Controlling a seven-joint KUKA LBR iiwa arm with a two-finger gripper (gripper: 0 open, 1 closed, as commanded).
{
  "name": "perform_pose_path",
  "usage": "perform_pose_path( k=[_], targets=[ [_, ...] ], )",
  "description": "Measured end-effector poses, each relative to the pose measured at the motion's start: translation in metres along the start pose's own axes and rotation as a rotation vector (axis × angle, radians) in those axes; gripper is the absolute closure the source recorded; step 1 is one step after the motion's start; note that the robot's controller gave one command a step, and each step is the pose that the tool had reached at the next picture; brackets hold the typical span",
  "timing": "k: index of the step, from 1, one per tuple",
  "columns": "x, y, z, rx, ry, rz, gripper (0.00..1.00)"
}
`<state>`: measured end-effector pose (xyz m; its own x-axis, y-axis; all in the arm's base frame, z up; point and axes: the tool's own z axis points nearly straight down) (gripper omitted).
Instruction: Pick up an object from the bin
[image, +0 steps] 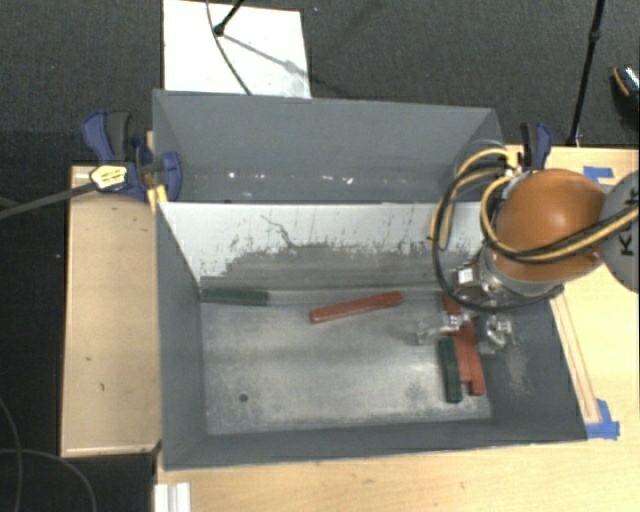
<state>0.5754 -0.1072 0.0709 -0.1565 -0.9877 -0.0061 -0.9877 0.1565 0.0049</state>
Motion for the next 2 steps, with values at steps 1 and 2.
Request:
perform_pose_path(
  k=[1,2],
  targets=[
    [-0.0035,-0.0013,-0.0019,0.003,-0.007,0.005,1.0],
    [0.0005,-0.001,-0.0008,0.002,-0.001,0.008,0.0]
  ],
)
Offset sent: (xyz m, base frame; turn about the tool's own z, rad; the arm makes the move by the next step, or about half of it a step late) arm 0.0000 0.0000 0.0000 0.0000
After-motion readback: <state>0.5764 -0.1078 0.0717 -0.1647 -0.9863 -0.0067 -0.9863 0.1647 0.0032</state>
